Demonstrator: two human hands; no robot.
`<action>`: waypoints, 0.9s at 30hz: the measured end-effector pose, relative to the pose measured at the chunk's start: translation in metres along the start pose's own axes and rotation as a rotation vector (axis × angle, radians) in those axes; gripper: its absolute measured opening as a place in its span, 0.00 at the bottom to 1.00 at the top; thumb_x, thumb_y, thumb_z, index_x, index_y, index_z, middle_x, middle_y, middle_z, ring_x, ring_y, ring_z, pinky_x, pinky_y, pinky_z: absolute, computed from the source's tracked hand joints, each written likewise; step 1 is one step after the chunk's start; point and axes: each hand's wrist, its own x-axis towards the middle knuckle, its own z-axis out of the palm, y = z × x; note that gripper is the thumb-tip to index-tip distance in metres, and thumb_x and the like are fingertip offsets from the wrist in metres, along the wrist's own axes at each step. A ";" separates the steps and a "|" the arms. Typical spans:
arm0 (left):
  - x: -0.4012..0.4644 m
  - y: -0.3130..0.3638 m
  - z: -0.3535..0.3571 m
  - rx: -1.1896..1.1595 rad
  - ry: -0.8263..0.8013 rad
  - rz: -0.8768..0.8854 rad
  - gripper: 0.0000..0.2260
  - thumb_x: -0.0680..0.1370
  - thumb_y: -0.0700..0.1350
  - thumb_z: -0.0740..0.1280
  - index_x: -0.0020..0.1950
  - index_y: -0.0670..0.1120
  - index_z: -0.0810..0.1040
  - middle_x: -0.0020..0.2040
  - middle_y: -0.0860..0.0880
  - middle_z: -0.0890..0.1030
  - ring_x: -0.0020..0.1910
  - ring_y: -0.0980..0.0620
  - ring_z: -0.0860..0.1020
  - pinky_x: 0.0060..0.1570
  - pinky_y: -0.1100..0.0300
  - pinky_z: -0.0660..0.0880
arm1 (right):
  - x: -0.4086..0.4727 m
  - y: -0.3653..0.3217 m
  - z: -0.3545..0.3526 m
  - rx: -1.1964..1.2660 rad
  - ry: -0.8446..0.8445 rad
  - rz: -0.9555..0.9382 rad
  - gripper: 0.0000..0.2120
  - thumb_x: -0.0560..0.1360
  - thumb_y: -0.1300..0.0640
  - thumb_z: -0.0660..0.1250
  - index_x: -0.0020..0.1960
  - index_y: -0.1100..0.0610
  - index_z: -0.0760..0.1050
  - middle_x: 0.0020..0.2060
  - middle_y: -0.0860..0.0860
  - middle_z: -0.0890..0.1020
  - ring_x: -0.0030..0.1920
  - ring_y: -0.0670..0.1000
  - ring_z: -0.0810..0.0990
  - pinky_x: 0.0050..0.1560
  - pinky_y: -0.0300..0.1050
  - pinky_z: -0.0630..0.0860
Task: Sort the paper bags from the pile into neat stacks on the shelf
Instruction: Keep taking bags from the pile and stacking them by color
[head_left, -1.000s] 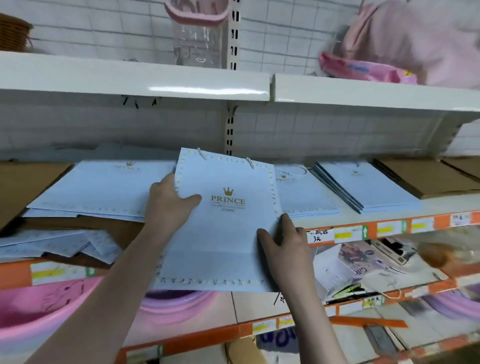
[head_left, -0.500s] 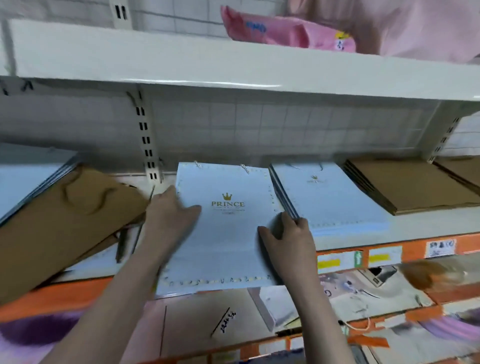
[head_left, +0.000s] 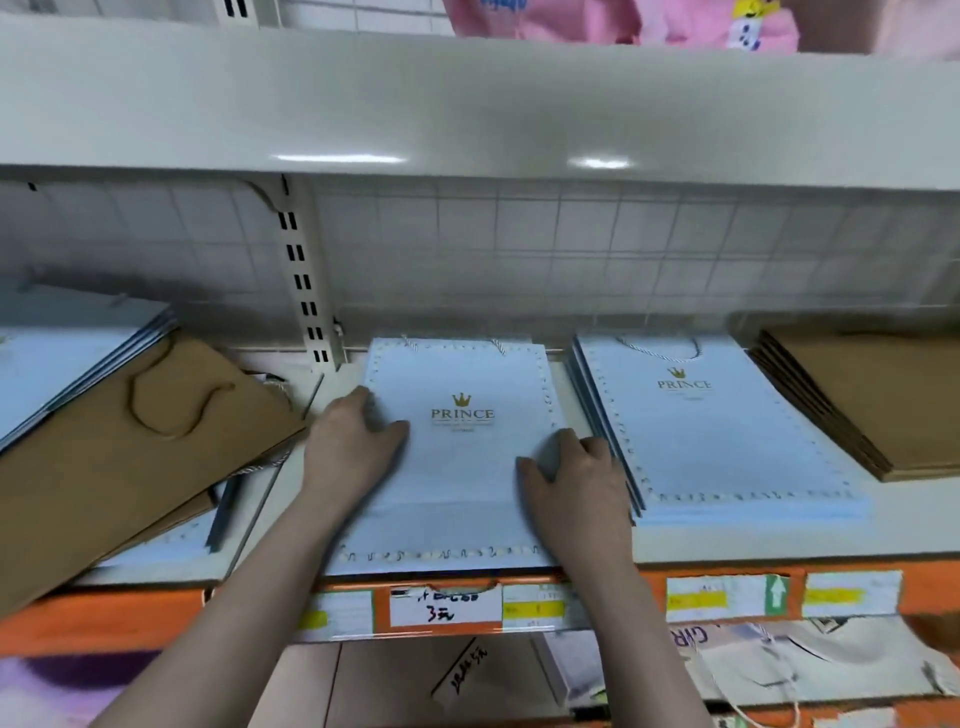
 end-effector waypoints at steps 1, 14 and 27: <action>0.001 0.000 0.001 0.008 -0.003 -0.008 0.12 0.74 0.47 0.68 0.50 0.39 0.73 0.48 0.43 0.77 0.48 0.41 0.75 0.41 0.55 0.69 | 0.002 -0.001 0.001 -0.017 -0.009 0.001 0.17 0.77 0.49 0.60 0.58 0.60 0.70 0.54 0.56 0.72 0.55 0.57 0.69 0.54 0.47 0.66; 0.036 -0.012 0.013 0.080 -0.057 0.026 0.10 0.77 0.48 0.64 0.43 0.43 0.66 0.37 0.49 0.69 0.41 0.45 0.69 0.39 0.57 0.62 | 0.034 -0.019 0.012 -0.133 -0.032 -0.007 0.19 0.78 0.49 0.57 0.61 0.61 0.69 0.57 0.56 0.73 0.56 0.56 0.70 0.53 0.46 0.66; 0.048 -0.011 0.012 0.159 -0.039 0.095 0.13 0.77 0.49 0.64 0.48 0.39 0.70 0.46 0.44 0.73 0.51 0.42 0.73 0.44 0.55 0.66 | 0.042 -0.029 0.011 -0.260 -0.032 -0.015 0.29 0.80 0.42 0.52 0.72 0.61 0.58 0.65 0.56 0.70 0.63 0.55 0.69 0.60 0.47 0.66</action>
